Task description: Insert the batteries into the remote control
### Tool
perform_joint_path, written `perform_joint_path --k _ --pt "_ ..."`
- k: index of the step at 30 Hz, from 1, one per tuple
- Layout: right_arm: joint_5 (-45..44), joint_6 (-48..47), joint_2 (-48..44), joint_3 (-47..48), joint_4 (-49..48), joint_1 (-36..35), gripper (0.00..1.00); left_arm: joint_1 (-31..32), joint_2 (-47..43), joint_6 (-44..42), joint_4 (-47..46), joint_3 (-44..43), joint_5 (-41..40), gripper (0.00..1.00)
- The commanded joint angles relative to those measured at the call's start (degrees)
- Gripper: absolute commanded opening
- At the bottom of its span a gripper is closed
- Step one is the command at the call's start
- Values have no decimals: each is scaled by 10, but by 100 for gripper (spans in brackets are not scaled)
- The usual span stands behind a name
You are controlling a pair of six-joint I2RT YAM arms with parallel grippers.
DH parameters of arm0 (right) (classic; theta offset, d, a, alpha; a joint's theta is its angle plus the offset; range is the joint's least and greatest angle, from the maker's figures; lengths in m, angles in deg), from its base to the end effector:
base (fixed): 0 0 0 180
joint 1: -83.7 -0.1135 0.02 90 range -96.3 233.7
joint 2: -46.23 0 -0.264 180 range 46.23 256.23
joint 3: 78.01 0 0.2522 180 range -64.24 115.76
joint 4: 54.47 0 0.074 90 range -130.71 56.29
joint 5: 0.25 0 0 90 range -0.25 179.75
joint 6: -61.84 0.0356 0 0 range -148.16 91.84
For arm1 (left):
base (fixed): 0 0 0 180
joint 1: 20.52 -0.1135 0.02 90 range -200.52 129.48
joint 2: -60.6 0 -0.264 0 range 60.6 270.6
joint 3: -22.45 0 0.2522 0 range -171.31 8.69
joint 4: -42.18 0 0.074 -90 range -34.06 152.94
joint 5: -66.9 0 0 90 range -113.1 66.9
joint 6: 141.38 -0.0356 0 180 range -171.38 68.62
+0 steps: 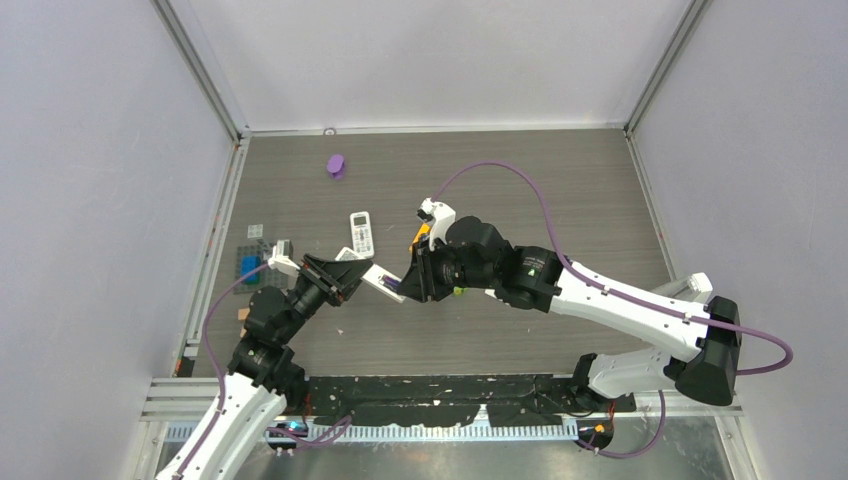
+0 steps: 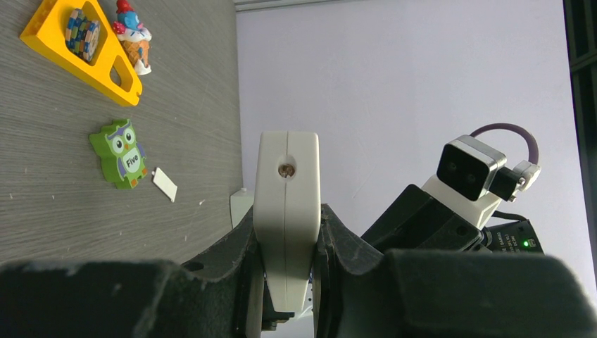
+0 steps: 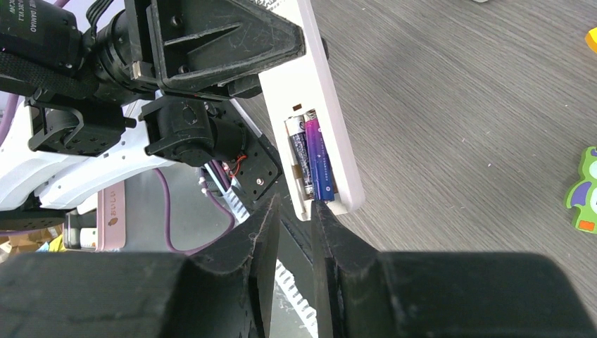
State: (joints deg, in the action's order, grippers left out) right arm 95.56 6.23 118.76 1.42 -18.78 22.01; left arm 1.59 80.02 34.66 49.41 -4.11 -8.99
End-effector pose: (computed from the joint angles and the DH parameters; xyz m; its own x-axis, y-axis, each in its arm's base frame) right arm 0.1329 0.2544 0.3429 -0.7070 -0.1275 -0.6957 -0.6285 0.5644 0.5352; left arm 0.1170 -0.0569 0.2325 -0.5896 -0.8048 -0.0687 0.0394 0.0563 -0.9976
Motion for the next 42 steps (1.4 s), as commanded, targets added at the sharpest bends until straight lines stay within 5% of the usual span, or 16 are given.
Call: perform_joint_path --k 1,26,42 --pt "-19 0 1 11 -16 2 28 1 -6 -11 -24 -5 6 0" --pt "-29 3 37 22 -21 3 16 1 -6 -9 -37 -3 25 0" --pt "-40 20 67 33 -14 12 5 1 6 -88 -109 -12 100 0"
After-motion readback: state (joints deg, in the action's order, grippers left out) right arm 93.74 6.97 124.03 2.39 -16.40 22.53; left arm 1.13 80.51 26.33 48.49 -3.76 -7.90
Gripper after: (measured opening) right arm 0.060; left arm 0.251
